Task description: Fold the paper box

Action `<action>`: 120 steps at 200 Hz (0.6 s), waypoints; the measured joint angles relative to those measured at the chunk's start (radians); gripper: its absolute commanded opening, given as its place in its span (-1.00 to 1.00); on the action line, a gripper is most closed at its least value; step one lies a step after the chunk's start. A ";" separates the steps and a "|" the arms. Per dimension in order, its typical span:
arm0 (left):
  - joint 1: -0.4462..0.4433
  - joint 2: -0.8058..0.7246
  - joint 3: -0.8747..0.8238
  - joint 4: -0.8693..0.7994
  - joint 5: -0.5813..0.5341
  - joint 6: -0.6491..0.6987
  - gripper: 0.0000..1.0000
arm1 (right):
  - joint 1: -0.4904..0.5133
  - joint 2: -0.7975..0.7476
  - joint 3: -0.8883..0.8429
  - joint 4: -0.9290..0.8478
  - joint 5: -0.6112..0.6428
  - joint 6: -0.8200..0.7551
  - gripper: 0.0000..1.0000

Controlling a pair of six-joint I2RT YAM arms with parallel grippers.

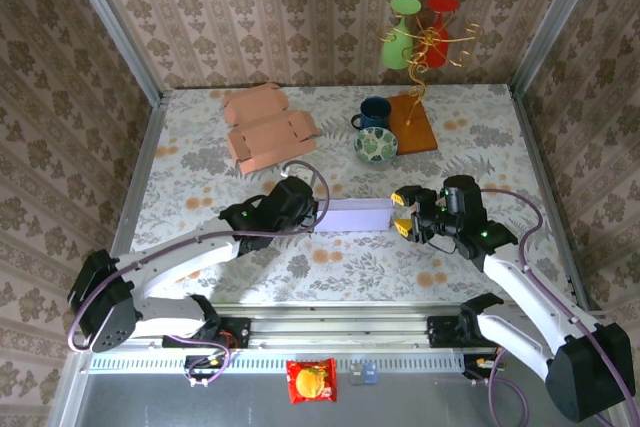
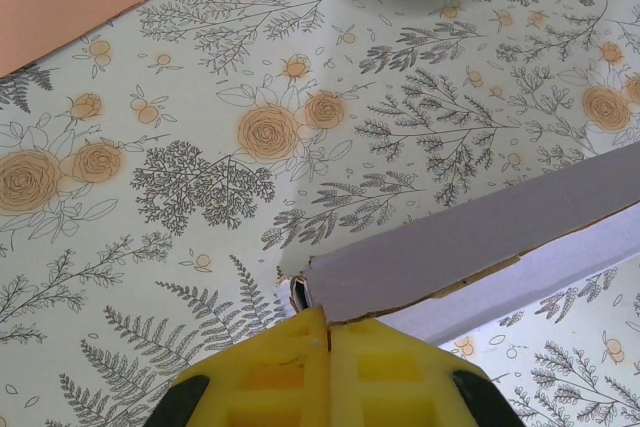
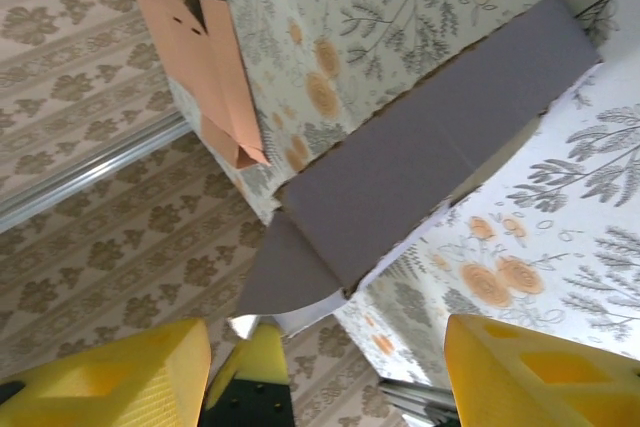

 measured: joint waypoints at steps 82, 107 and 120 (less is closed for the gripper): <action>-0.004 0.014 0.011 0.000 0.000 0.000 -1.00 | 0.000 0.012 -0.022 0.089 0.014 0.051 0.12; -0.004 0.018 0.015 0.000 0.000 0.000 -1.00 | 0.000 0.020 -0.035 0.097 0.014 0.050 0.03; -0.004 0.018 0.015 0.000 0.000 0.000 -1.00 | 0.000 0.028 -0.042 0.109 0.014 0.050 -0.06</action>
